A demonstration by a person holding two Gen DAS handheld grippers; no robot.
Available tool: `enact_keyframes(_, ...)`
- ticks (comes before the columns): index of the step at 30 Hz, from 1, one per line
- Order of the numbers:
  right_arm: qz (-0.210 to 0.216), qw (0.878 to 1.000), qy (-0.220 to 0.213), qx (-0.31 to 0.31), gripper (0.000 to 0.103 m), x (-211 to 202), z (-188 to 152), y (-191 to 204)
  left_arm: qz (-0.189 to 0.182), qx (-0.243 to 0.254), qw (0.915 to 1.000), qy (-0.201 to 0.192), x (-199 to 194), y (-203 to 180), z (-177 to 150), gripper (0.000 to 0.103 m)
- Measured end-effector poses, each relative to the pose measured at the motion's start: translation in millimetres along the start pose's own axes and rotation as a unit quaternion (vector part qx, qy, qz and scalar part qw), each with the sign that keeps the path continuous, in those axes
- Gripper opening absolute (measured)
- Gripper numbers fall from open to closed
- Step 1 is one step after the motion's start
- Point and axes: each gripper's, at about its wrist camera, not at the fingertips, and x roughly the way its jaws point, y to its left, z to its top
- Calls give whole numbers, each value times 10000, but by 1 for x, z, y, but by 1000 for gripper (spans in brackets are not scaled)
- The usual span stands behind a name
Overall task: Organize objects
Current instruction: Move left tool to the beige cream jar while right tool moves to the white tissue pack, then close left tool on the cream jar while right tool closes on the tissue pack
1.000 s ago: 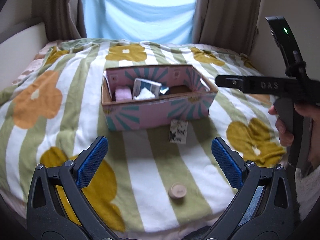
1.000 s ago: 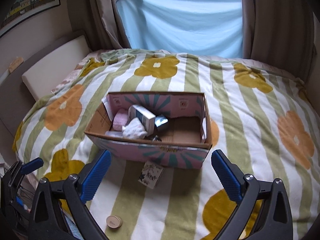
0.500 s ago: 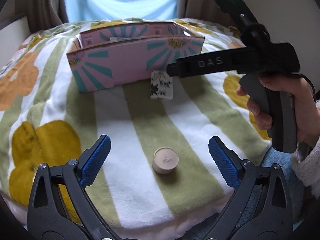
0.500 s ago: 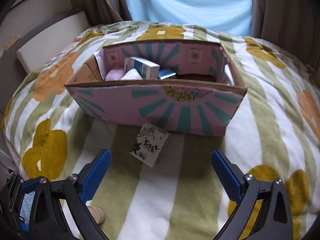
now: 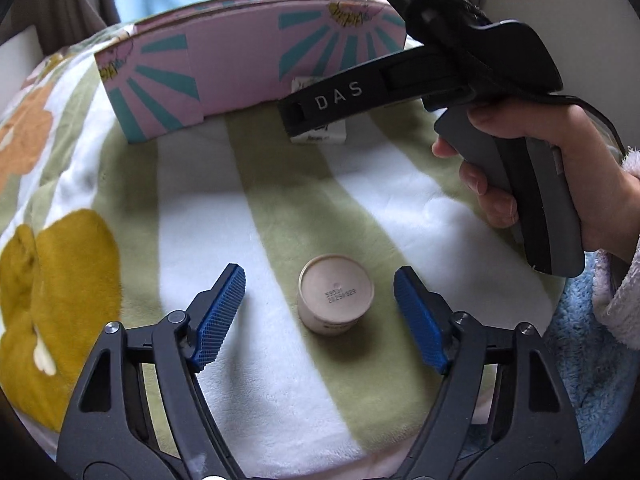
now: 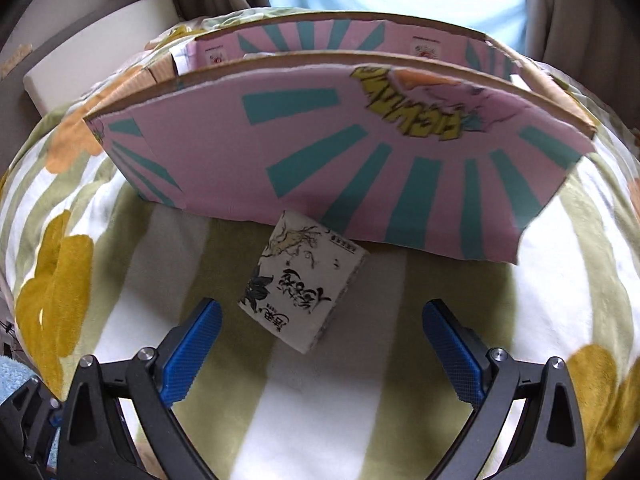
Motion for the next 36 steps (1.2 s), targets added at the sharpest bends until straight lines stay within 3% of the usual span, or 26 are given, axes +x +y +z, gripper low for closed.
enact_keyframes(3,-11,10000,4,-62,99,5,1,4,-29,-9,10000,7,3,0,-1,74)
enact_keyframes(5,6,10000,13,-69,95,8,3,6,-40,-8,10000,40,5,1,-1,67)
enact_keyframes(9,-42,9998,89,-174,83,15,3,11,-67,-59,9999,85,7,3,1,63)
enact_keyframes(15,-145,9996,91,-225,60,16,3,14,-143,-109,9998,111,8,6,1,39)
enact_keyframes(17,-159,9996,81,-199,59,15,2,14,-214,-128,9996,102,7,7,1,31)
enact_keyframes(28,-77,9999,37,-59,56,-3,-5,5,-266,-38,9996,-25,-2,5,7,30)
enact_keyframes(36,26,9998,-153,-98,55,-39,-8,2,-257,-82,9993,-273,-25,5,23,30)
